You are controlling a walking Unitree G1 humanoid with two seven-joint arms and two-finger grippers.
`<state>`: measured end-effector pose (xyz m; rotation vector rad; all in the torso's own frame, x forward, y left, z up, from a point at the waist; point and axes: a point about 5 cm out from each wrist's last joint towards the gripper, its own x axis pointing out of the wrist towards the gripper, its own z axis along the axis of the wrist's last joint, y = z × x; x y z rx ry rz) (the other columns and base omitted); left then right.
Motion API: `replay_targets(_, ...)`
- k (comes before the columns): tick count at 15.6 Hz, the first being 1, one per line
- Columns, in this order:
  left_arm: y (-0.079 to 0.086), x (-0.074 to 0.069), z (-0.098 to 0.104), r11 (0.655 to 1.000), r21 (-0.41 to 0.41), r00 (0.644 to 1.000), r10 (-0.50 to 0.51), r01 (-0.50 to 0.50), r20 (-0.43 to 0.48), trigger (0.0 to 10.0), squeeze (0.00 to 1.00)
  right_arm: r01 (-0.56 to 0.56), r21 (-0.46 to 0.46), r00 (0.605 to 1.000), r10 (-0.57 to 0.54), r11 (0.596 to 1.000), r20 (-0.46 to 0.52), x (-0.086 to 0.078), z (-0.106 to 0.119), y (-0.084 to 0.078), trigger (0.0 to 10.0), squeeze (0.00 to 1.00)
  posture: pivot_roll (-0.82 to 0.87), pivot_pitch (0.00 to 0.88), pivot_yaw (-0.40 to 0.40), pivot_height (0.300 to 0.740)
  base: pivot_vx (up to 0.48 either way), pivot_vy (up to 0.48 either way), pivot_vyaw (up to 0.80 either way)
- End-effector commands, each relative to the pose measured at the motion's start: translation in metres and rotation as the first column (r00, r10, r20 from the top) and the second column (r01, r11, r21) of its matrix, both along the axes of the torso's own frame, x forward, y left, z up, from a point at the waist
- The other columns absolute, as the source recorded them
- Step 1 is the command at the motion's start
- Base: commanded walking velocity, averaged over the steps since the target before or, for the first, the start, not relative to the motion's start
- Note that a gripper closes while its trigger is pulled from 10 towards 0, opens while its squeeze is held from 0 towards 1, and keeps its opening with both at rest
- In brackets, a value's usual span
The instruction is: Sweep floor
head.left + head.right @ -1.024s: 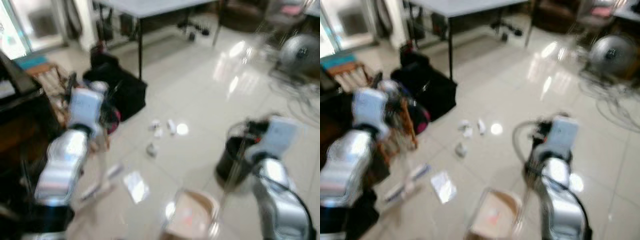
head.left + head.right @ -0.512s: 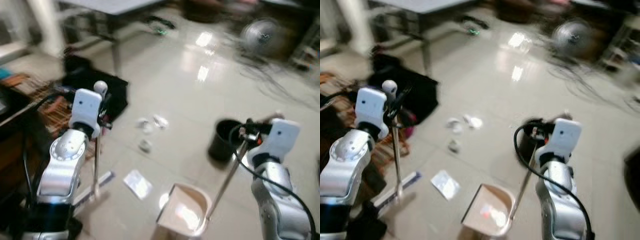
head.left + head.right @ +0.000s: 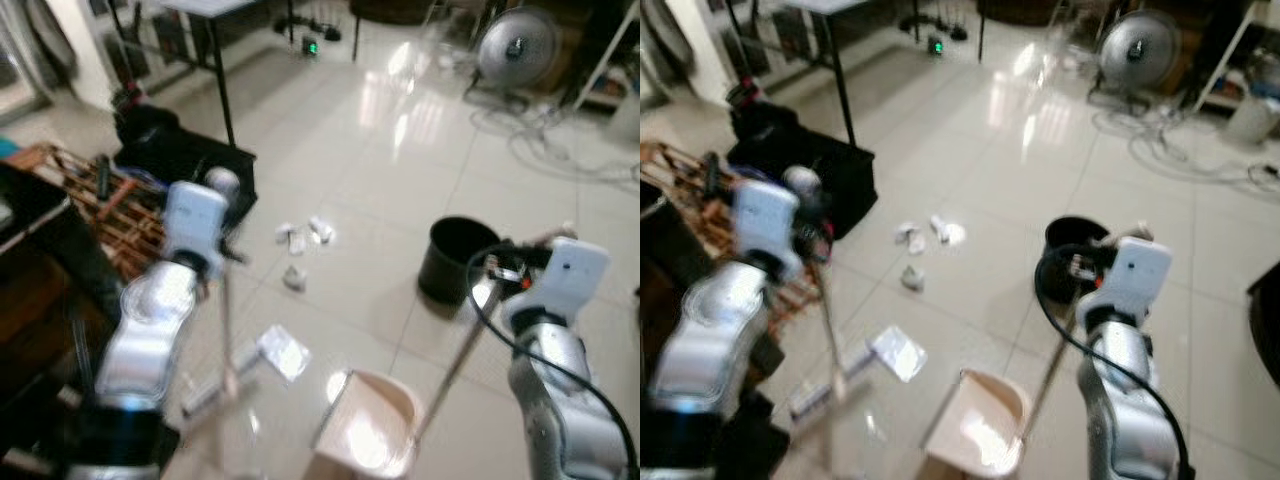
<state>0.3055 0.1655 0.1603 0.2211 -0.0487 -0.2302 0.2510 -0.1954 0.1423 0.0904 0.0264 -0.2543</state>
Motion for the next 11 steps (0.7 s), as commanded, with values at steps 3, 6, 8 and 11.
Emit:
replay_targets(3, 0.009, 0.000, 0.011, 0.998, 0.026, 0.995, 0.057, -0.059, 0.076, 10.0, 0.00, -0.061, -0.046, 0.995, 0.064, 0.997, 0.072, 0.009, 0.017, 0.009, 10.0, 0.00, 0.01, 0.000, -0.036, 0.740, 0.000, 0.000, 0.00)
replay_targets(6, 0.008, -0.002, 0.008, 0.998, 0.012, 0.995, 0.064, -0.065, 0.072, 10.0, 0.00, -0.092, -0.151, 0.993, 0.102, 0.984, 0.060, 0.012, 0.018, 0.016, 10.0, 0.00, 0.02, 0.000, -0.046, 0.740, 0.000, 0.000, 0.00)
replay_targets(8, 0.006, -0.005, 0.006, 0.998, 0.008, 0.996, 0.061, -0.061, 0.069, 10.0, 0.00, -0.076, -0.178, 0.993, 0.091, 0.981, 0.078, 0.013, 0.019, 0.015, 10.0, 0.00, 0.03, 0.000, -0.061, 0.740, 0.000, 0.000, 0.00)
replay_targets(11, 0.006, -0.003, 0.008, 0.998, 0.006, 0.995, 0.063, -0.063, 0.075, 10.0, 0.00, -0.075, -0.125, 0.994, 0.085, 0.989, 0.075, 0.013, 0.017, 0.012, 10.0, 0.00, 0.03, 0.000, -0.060, 0.740, 0.251, 0.000, 0.00)
